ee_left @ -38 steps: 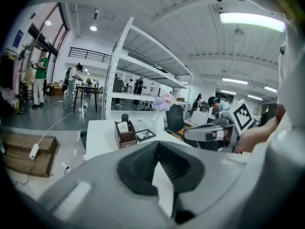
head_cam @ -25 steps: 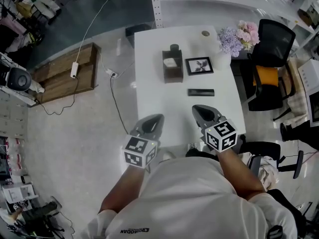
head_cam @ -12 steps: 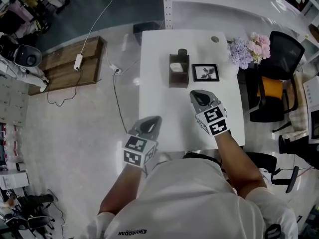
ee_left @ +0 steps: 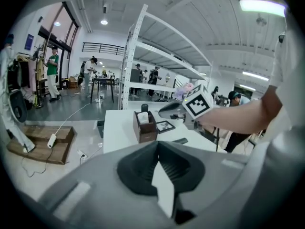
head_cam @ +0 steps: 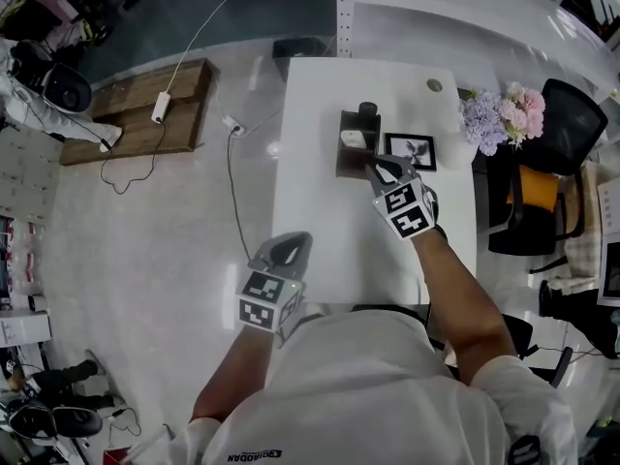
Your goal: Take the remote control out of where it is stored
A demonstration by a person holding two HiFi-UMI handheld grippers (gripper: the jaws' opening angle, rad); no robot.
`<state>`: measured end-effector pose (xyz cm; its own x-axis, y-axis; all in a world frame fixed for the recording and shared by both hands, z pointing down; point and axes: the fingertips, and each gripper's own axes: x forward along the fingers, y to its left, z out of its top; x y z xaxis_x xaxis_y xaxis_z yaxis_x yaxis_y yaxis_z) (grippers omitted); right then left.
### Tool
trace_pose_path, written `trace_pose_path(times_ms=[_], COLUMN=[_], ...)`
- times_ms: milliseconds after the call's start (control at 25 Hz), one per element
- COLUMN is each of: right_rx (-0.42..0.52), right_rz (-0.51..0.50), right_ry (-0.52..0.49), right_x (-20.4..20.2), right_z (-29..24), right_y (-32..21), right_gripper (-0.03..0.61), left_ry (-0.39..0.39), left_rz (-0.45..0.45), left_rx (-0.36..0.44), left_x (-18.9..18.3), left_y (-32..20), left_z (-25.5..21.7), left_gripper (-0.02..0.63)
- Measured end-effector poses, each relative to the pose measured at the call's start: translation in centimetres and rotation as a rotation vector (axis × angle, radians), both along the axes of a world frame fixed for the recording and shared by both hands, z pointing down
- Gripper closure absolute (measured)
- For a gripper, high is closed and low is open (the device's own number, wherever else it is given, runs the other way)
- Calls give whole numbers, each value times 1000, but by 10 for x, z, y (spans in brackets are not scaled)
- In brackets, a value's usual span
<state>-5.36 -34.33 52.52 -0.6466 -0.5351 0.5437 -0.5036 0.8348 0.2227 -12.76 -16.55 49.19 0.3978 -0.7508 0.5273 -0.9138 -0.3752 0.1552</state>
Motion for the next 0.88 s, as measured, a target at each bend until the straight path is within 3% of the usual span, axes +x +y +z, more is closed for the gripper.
trace_pose_path(times_ms=[640, 880], right_rx=[-2, -25], right_rz=[-131, -184], right_ry=[180, 235], right_x=[-35, -42], right_z=[33, 47], right_y=[-67, -74], right_gripper=[426, 414], left_ry=[0, 1], left_rz=[-59, -81], left_rx=[-70, -77], left_x=[-5, -10], left_y=[-6, -6], left_z=[22, 27], left_gripper=[611, 611])
